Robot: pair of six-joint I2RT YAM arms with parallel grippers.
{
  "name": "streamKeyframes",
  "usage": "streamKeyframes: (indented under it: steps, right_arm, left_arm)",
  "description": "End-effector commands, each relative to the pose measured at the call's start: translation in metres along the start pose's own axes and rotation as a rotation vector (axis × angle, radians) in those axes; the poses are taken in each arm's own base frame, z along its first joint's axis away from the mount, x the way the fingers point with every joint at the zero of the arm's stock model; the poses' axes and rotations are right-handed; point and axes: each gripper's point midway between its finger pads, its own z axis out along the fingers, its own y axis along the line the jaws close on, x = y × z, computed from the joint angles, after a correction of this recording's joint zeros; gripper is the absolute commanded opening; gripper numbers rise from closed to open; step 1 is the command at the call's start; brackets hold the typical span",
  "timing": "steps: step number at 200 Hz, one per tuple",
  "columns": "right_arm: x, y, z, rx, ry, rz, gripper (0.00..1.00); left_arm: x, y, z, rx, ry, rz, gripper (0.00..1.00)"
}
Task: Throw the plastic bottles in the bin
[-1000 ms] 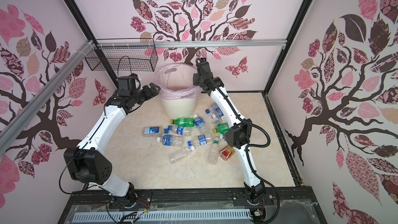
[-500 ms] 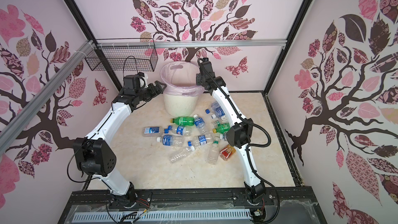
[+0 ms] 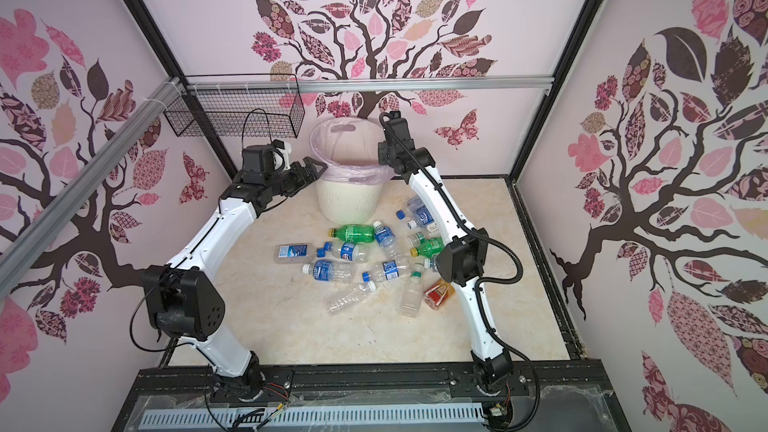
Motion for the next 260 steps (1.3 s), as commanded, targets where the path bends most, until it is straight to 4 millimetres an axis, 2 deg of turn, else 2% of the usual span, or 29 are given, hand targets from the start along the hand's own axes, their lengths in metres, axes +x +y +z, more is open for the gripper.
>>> streamKeyframes:
  steps: [1, 28, 45, 82, 118, 150, 178, 192, 199, 215, 236, 260]
  right_arm:
    - [-0.014, 0.004, -0.019, -0.031, -0.015, 0.003, 0.30]
    - [-0.011, 0.006, -0.017, -0.036, -0.009, 0.006, 0.35]
    - [-0.012, 0.006, -0.018, -0.037, -0.009, -0.001, 0.43]
    - [-0.015, 0.009, -0.019, -0.054, -0.020, 0.004, 0.48]
    - [-0.022, 0.014, -0.025, -0.086, -0.037, 0.024, 0.56]
    - [-0.031, 0.019, -0.031, -0.116, -0.060, 0.044, 0.66]
    - [-0.043, 0.026, -0.041, -0.165, -0.091, 0.059, 0.82]
    - [-0.052, 0.030, -0.049, -0.196, -0.113, 0.066, 0.98]
    - [-0.056, 0.032, -0.054, -0.209, -0.122, 0.073, 1.00]
    - [-0.066, 0.034, -0.065, -0.237, -0.145, 0.087, 1.00]
    - [-0.079, 0.035, -0.083, -0.260, -0.174, 0.100, 0.99]
    - [-0.088, 0.035, -0.103, -0.288, -0.189, 0.116, 1.00]
  left_arm:
    - [0.014, 0.005, 0.001, -0.001, 0.029, -0.003, 0.97]
    - [0.022, 0.010, 0.003, -0.010, 0.053, -0.007, 0.97]
    - [0.024, 0.009, 0.004, -0.002, 0.060, -0.009, 0.97]
    - [0.026, 0.009, 0.004, 0.004, 0.065, -0.015, 0.97]
    - [0.027, 0.002, -0.009, 0.011, 0.055, 0.016, 0.97]
    - [0.020, -0.001, -0.031, 0.009, 0.004, 0.041, 0.97]
    - [0.010, 0.001, -0.050, 0.036, -0.048, 0.016, 0.97]
    - [0.007, 0.001, -0.061, 0.042, -0.075, 0.025, 0.97]
    - [0.004, 0.001, -0.066, 0.044, -0.093, 0.026, 0.97]
    - [-0.003, 0.011, -0.076, 0.040, -0.136, 0.004, 0.97]
    - [-0.017, 0.041, -0.087, 0.055, -0.203, -0.108, 0.97]
    - [-0.030, 0.078, -0.080, 0.124, -0.232, -0.284, 0.97]
